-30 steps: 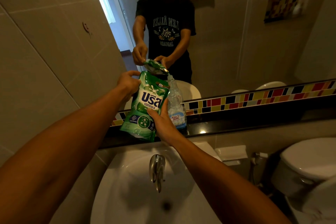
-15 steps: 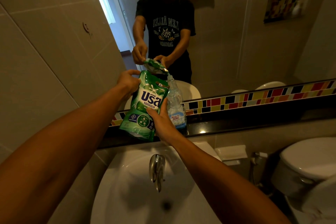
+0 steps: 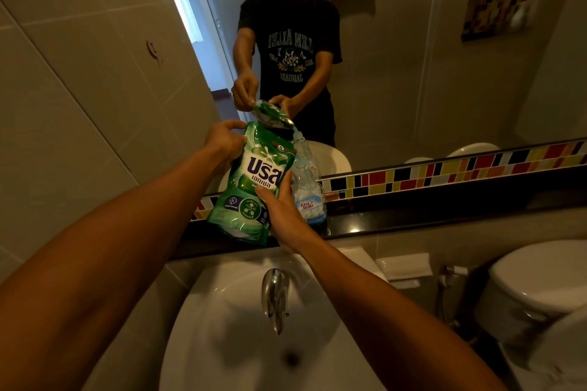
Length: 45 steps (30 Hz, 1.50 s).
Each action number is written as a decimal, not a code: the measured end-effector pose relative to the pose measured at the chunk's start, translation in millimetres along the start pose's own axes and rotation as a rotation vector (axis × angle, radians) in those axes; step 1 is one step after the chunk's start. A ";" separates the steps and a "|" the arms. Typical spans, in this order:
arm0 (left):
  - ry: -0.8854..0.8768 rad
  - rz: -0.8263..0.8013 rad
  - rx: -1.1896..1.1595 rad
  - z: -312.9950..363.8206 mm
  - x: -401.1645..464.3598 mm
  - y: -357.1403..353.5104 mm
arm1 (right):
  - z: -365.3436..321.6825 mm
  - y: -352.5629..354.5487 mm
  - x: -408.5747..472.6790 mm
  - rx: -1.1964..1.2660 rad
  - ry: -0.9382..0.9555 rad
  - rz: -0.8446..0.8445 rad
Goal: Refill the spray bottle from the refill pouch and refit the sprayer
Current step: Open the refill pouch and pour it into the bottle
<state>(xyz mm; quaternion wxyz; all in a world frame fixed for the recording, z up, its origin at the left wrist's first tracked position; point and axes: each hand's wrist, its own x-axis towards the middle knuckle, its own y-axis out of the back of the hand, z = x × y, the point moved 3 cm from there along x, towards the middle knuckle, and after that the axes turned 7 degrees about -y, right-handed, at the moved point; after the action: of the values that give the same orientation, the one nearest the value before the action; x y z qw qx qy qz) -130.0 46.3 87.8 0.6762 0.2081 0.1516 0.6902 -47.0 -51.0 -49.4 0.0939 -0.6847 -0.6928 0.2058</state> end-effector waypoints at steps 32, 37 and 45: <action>-0.003 -0.006 0.011 5.1 4.8 2.4 | 3.4 -6.1 11.0 0.020 0.017 -0.004; -0.006 -0.017 0.012 6.0 4.7 2.1 | 2.3 -5.4 10.2 0.035 0.016 -0.015; 0.000 -0.012 0.008 8.7 4.5 3.6 | 0.0 -6.6 7.4 0.056 0.010 -0.012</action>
<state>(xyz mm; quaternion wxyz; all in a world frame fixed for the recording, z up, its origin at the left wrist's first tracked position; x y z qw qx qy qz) -128.8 50.0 97.5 0.6796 0.2100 0.1556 0.6854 -53.4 -43.5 -47.8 0.1179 -0.6787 -0.6903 0.2211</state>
